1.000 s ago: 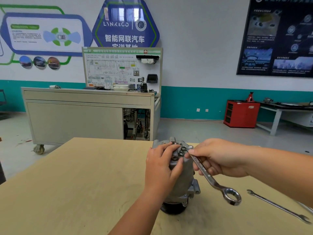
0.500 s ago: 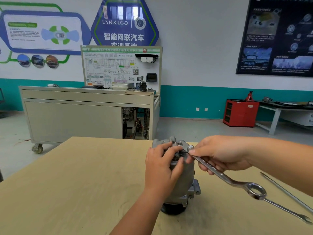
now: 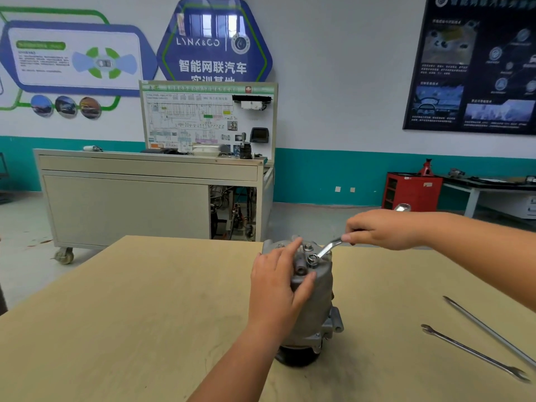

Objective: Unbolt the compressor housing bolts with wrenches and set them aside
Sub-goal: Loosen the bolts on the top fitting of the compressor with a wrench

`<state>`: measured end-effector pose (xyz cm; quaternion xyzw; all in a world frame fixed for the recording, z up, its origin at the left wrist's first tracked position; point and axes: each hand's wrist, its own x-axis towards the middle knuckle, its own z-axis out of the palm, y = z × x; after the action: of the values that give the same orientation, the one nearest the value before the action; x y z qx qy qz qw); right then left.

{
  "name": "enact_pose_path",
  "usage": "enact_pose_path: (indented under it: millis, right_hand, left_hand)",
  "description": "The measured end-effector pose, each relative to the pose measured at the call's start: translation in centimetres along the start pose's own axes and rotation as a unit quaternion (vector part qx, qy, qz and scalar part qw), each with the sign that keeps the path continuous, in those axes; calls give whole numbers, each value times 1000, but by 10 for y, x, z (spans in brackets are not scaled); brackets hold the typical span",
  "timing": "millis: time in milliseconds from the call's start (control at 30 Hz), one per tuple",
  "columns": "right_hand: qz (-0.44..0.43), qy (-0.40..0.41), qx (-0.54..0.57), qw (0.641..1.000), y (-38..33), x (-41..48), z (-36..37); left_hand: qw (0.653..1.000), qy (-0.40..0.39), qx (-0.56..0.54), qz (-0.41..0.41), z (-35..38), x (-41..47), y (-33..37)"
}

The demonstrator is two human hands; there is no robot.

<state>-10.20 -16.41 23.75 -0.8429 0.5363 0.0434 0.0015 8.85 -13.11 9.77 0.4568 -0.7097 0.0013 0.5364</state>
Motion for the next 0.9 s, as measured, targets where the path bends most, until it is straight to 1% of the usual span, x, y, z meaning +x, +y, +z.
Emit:
enact_pose_path:
  millis: [67,167,233,300,433,500,733,900]
  right_hand:
    - [5,14,49,999,0,-4,0]
    - [20,20,170,985,-6,-13,5]
    - [31,20,269,962,-14,-20,9]
    - [35,27,359,932,-26,-26,15]
    - [54,31,473,879,-47,-34,25]
    - [63,16,508,859,-54,-37,28]
    - [72,-43,566,820,-68,-40,35]
    - [83,-38,588,804,-71,-36,34]
  left_hand:
    - [1000,-14,12,-5,-1,0,-3]
    - [998,-35,42,5,-3,0,-5]
    - [999,-26,43,7,-3,0,-5]
    - [999,-15,44,6,-2,-1,-4]
    - [999,-8,48,1,1,0,-6]
    - [999,-5,46,-2,2,-1,-6]
    - [999,-2,37,-6,2,-2,-4]
    - [999,-4,37,-9,2,-2,-4]
